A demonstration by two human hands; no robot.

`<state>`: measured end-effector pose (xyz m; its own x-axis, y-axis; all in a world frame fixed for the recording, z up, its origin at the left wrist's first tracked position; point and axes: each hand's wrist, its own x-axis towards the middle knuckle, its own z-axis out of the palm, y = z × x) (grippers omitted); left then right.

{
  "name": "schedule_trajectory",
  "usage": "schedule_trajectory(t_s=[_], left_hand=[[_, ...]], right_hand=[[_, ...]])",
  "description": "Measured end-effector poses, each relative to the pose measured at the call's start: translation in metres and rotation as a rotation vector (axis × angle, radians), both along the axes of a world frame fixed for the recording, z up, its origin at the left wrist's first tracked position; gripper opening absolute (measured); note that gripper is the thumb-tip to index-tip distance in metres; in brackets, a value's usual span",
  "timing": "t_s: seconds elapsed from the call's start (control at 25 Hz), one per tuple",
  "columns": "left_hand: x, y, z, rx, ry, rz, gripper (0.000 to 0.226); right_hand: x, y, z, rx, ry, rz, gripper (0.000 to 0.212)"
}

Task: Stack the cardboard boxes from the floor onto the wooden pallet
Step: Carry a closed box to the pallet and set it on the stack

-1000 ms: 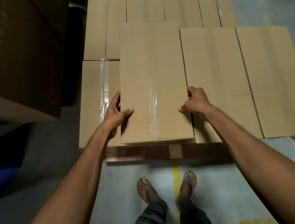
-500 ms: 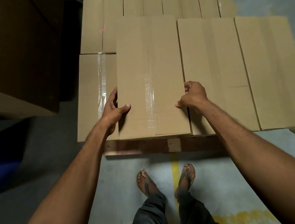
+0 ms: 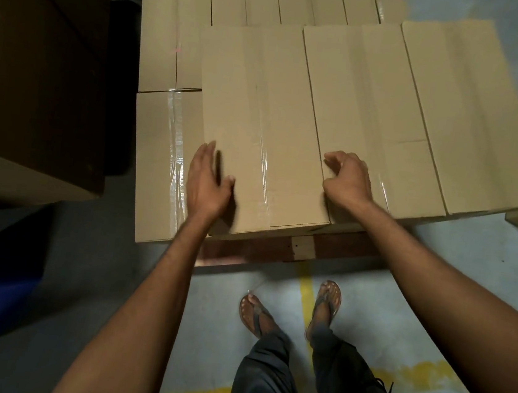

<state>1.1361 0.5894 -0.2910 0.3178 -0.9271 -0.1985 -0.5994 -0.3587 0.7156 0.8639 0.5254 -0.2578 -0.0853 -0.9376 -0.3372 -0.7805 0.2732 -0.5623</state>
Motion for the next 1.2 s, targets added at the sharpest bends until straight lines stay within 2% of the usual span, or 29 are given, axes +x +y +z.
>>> schedule_trajectory(t_s=[0.04,0.16,0.28,0.36,0.48,0.68,0.92,1.2], left_hand=[[-0.012,0.002,0.002,-0.031,-0.091,-0.097,0.078],[-0.057,0.012,0.004,0.019,-0.196,-0.452,0.075],[-0.096,0.021,-0.001,0.124,-0.319,-0.669,0.092],[-0.113,0.023,-0.002,0.127,-0.421,-0.691,0.103],[-0.141,0.02,-0.002,0.08,-0.53,-0.718,0.106],[-0.176,0.019,-0.009,0.12,-0.66,-0.729,0.089],[-0.186,0.021,-0.006,0.127,-0.646,-0.686,0.089],[-0.188,0.024,-0.008,0.096,-0.548,-0.64,0.094]], right_hand=[[-0.013,0.011,0.004,0.009,0.024,0.04,0.07],[-0.049,0.039,0.011,0.124,0.208,0.274,0.097],[-0.071,0.053,0.005,0.146,0.424,0.495,0.108],[-0.075,0.054,0.0,0.076,0.516,0.56,0.106],[-0.074,0.052,-0.002,0.028,0.552,0.588,0.104],[-0.084,0.05,-0.004,-0.022,0.536,0.625,0.1],[-0.098,0.044,-0.011,-0.079,0.523,0.696,0.099],[-0.121,0.035,-0.019,-0.169,0.509,0.784,0.101]])
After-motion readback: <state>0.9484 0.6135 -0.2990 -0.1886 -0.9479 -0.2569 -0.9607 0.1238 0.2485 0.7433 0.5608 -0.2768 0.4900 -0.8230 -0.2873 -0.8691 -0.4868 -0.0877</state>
